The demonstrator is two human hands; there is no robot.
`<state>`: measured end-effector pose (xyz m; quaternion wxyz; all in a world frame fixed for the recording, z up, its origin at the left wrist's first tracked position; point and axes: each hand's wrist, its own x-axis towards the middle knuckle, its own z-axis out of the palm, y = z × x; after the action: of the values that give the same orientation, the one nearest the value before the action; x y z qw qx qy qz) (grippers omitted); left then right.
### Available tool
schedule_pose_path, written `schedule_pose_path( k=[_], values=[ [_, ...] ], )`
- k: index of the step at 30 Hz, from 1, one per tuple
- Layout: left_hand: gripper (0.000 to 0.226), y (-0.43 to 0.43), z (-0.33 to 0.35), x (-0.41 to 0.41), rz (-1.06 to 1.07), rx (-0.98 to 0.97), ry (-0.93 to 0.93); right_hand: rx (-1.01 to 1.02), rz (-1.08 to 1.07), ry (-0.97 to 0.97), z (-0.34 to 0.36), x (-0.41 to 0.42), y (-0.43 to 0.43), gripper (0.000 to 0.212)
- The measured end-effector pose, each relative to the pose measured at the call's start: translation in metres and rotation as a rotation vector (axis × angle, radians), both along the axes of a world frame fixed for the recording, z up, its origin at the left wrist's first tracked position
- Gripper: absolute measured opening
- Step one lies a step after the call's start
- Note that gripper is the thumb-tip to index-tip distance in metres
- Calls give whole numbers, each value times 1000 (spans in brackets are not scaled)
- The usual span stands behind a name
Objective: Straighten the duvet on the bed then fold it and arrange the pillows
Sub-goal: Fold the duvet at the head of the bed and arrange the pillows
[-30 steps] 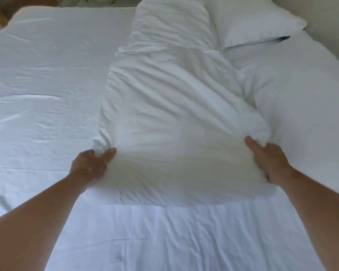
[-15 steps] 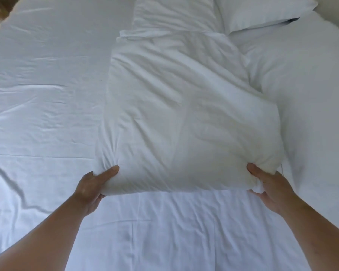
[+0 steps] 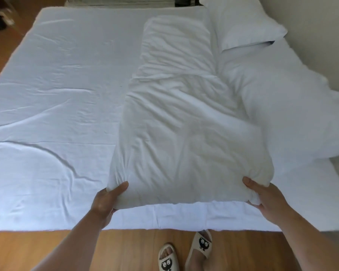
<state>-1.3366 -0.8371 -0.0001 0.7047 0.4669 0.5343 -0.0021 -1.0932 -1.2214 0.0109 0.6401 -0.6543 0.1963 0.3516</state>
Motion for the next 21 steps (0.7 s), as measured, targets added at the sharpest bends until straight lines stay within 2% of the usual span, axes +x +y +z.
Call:
schedule_pose_path(
  k=[3, 5, 8, 12, 21],
  values=[
    [80, -22, 29, -51, -1, -45, 26, -68, 21, 12, 34, -50, -18, 73],
    [68, -37, 49, -82, 9, -60, 13, -68, 24, 45, 54, -81, -31, 65],
    [66, -53, 72, -118, 16, -56, 22, -64, 31, 82, 84, -114, -46, 62],
    [63, -70, 97, -147, 36, -54, 43, -90, 51, 63, 114, -140, -60, 42],
    [77, -117, 158, -197, -13, 101, 16, -69, 110, -3, 161, -181, -109, 53]
  ],
)
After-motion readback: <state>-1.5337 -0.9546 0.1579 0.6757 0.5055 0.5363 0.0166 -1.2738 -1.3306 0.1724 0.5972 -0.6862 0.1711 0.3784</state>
